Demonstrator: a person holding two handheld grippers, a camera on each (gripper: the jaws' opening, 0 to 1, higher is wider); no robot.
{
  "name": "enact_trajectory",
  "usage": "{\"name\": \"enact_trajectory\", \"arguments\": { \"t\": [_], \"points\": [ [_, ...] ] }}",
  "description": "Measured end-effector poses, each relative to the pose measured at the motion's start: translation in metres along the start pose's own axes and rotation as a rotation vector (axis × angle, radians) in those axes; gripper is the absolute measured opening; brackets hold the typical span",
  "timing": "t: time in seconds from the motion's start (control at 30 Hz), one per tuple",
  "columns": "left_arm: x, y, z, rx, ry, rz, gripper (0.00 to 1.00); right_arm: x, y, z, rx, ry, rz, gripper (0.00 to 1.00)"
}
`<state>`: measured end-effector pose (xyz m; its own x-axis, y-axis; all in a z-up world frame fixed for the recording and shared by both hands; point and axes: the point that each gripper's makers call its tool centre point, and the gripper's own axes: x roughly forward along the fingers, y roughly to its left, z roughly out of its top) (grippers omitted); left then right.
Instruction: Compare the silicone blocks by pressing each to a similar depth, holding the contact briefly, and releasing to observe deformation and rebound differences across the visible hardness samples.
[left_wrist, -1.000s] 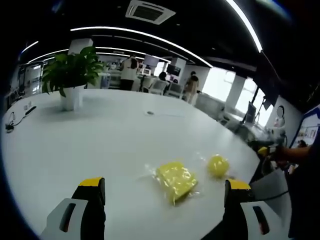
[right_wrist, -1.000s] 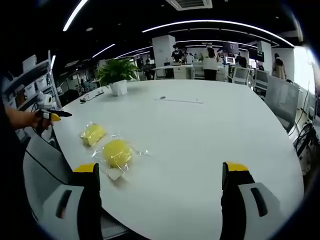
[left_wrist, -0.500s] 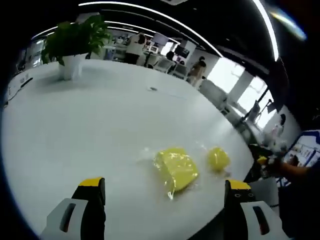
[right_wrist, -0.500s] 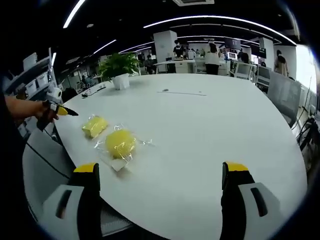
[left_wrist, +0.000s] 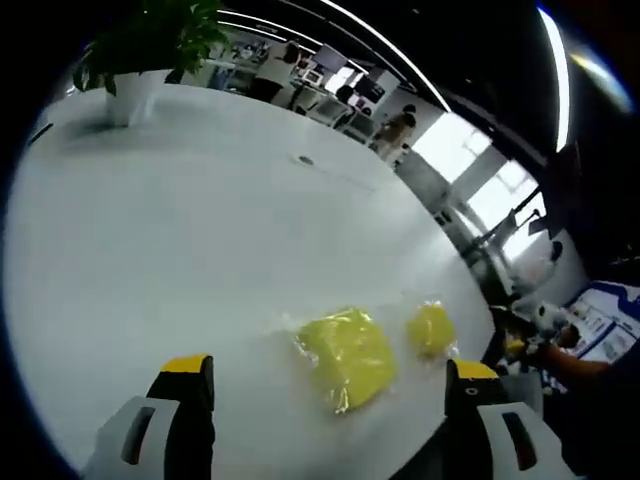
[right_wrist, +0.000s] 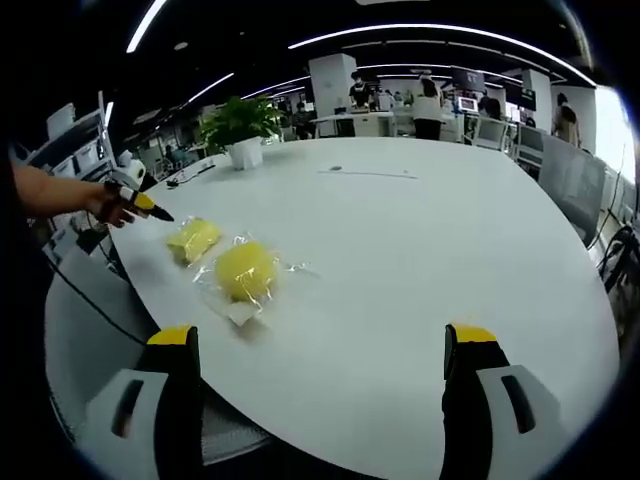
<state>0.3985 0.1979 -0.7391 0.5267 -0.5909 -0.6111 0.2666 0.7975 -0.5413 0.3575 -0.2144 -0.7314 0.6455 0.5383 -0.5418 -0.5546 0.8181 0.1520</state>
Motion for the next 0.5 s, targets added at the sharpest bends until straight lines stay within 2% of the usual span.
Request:
{"name": "enact_trajectory", "arguments": {
  "t": [0.23,0.4,0.5],
  "points": [
    [0.012,0.002,0.011,-0.054,-0.006,-0.023,0.9,0.001,-0.001,0.0,0.001,0.001,0.0,0.96],
    [0.02,0.005,0.004,-0.016,0.05,-0.008,0.84,0.002,-0.005,0.0,0.016,0.001,-0.007,0.96],
    [0.024,0.011,0.0,-0.012,0.064,-0.002,0.75,0.003,-0.006,0.0,0.018,0.002,-0.007,0.96]
  ]
}}
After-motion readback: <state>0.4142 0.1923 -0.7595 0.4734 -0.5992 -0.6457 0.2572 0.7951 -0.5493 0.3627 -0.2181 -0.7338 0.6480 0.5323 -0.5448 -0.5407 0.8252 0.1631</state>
